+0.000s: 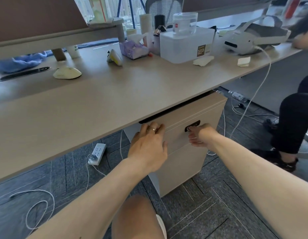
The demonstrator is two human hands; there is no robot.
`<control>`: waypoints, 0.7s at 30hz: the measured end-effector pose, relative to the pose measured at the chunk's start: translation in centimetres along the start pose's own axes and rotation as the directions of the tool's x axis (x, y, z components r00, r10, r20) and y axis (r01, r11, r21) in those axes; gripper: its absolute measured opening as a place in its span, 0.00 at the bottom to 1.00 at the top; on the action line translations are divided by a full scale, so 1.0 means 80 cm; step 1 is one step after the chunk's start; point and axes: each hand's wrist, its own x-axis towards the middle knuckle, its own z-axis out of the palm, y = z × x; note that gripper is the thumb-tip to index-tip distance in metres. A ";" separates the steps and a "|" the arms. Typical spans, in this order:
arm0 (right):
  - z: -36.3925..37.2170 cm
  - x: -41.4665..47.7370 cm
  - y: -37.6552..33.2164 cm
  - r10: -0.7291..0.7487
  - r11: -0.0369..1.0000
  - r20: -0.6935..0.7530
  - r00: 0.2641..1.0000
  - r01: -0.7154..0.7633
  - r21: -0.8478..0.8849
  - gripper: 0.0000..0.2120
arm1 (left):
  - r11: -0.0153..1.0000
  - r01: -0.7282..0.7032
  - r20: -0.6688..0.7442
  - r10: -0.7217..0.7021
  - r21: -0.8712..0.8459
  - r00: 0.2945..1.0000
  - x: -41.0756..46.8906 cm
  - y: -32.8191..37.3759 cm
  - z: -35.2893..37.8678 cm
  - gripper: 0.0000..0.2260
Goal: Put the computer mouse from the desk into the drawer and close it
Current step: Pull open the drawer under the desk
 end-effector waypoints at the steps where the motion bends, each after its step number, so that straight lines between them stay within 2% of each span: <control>1: 0.002 0.001 0.003 0.021 0.999 0.005 1.000 -0.021 0.049 0.08 | 1.000 0.000 -0.019 0.000 -0.001 1.000 -0.001 0.000 0.002 0.25; 5: 0.010 -0.001 0.008 0.031 0.975 0.058 0.998 -0.043 0.217 0.10 | 0.998 -0.015 -0.097 0.009 -0.057 0.995 -0.003 -0.004 0.014 0.24; 9: 0.014 -0.001 0.010 0.023 0.952 0.026 0.999 -0.030 0.304 0.13 | 0.994 -0.041 -0.151 0.026 -0.101 0.988 -0.002 -0.013 0.022 0.23; 14: 0.022 0.001 0.020 -0.028 0.938 -0.041 0.999 0.041 0.344 0.09 | 0.991 -0.034 -0.172 0.012 -0.127 0.985 0.003 -0.016 0.019 0.22; 19: 0.013 -0.019 0.033 -0.018 0.924 -0.078 0.997 0.046 0.380 0.06 | 0.990 -0.033 -0.156 0.011 -0.140 0.988 0.007 -0.016 0.011 0.20; 21: 0.000 -0.038 0.049 -0.034 0.916 -0.095 0.995 0.070 0.394 0.08 | 0.990 -0.033 -0.153 0.011 -0.140 0.988 0.009 -0.017 0.011 0.20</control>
